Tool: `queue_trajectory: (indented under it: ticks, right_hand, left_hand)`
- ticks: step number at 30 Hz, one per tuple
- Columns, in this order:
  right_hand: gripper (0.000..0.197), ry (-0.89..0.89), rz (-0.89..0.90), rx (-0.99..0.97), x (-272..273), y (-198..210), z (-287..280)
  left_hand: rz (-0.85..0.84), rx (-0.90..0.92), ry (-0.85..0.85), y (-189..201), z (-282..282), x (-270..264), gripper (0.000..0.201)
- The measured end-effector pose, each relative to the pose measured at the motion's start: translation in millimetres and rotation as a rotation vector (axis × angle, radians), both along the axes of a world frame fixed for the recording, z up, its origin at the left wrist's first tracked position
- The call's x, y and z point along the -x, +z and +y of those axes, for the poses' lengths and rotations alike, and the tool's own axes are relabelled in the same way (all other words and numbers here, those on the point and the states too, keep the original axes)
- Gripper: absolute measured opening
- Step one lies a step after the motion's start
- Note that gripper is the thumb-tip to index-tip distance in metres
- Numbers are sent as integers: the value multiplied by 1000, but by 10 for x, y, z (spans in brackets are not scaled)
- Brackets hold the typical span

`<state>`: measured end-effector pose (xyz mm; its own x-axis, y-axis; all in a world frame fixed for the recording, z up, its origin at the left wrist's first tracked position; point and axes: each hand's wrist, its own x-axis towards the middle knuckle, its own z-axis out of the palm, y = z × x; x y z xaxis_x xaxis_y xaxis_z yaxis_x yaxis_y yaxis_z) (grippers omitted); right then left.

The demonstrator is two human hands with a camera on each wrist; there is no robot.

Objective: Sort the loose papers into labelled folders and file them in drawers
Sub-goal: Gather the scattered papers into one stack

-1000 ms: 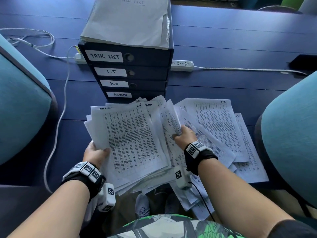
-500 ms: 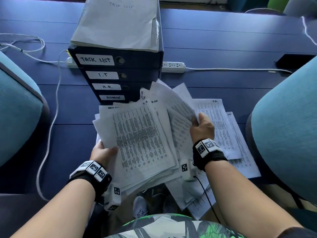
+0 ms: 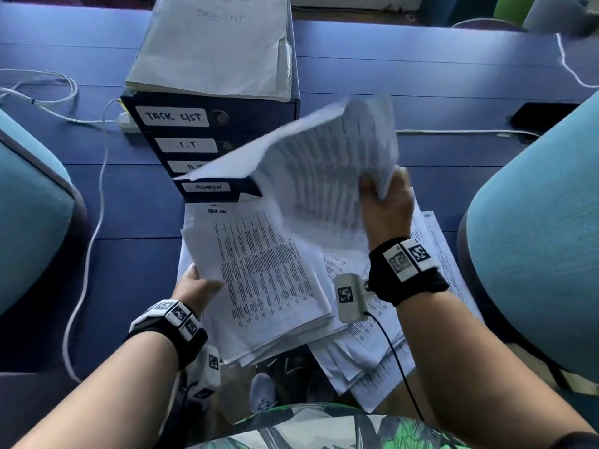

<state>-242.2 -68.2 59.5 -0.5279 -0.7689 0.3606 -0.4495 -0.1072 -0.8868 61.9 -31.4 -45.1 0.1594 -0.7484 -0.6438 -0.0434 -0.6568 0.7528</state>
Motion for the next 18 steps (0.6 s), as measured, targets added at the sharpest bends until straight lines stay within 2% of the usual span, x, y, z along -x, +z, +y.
queue_trajectory:
  ticks: [3,7,9,11,12,14,18]
  right_hand:
    - [19,213,-266,-328,-114,-263,101]
    - [21,147,-285,-646,-250,-815,323]
    - [22,151,-261,-774,-299,-1007,427]
    - [17,202,-194,-857,-312,-1138,483]
    - [18,221,-106,-893,-299,-1175,491]
    - [15,213,82,-931,-226,-1196,468]
    - [16,128,218,-886,-64,-1077,406]
  left_hand:
    - [94,66,39,-45,-11,-9,36]
    - [127,38,212,-58,-39,-37,59]
    - [132,38,169,-103,-41,-40,47]
    - [16,47,76,-137,-40,-39,18]
    - [-29,59,62,-154,-28,-41,15]
    - [-56,59,36,-140,-25,-15,25]
    - [-109,34,6,-126,-47,-19,34]
